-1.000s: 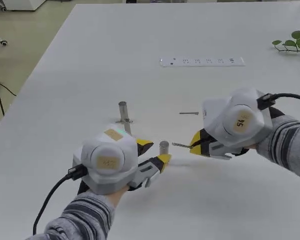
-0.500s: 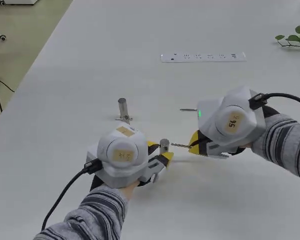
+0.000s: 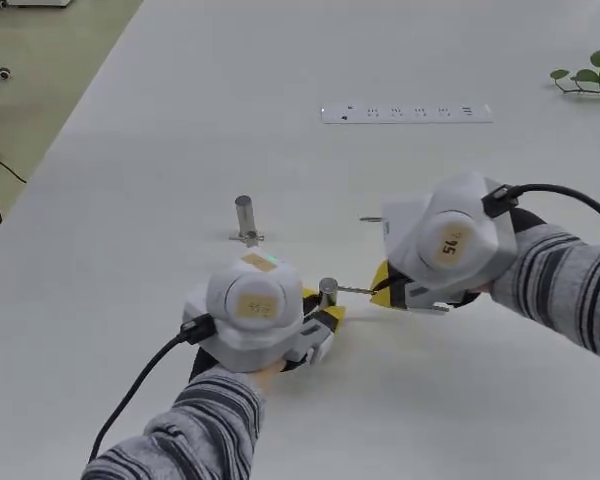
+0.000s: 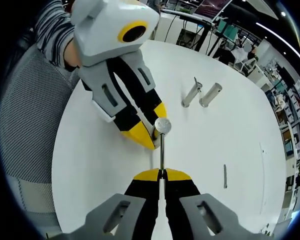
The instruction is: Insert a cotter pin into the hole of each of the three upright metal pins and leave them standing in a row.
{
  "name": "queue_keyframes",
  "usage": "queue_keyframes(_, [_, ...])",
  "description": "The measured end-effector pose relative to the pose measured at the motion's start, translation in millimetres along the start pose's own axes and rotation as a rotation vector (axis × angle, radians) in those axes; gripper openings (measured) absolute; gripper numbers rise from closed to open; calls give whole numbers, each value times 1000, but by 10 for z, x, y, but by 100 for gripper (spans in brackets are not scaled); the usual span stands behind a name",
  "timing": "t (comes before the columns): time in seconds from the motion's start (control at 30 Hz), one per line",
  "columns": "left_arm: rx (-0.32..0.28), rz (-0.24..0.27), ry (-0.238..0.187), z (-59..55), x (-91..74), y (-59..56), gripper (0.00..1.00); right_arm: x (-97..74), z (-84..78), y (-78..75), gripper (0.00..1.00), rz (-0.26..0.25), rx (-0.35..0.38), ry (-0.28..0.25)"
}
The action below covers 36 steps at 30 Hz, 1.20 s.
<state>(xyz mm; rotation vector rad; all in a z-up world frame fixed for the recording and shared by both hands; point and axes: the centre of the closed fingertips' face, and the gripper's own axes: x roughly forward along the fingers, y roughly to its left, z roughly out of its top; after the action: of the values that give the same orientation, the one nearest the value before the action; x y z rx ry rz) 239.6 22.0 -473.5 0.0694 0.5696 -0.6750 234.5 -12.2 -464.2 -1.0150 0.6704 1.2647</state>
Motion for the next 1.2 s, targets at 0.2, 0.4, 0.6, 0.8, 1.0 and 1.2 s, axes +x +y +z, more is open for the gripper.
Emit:
queue_keyframes(0.2, [6, 5, 0, -4, 3, 6, 10, -45, 31, 9, 0, 0, -29, 5])
queue_keyframes(0.4, [9, 10, -2, -8, 8, 7, 10, -73, 64, 11, 0, -4, -30, -16])
queue_keyframes(0.6, [15, 16, -8, -9, 10, 6, 10, -77, 131, 18, 0, 0, -20, -48])
queue_keyframes(0.8, [13, 30, -20, -11, 15, 9, 10, -66, 179, 19, 0, 0, -12, -73])
queue_keyframes(1.0, [4, 34, -22, -15, 21, 9, 10, -55, 212, 8, 0, -3, -14, -78])
queue_keyframes(1.2, [4, 35, -22, -17, 21, 7, 10, -32, 264, 10, 0, -2, -9, -87])
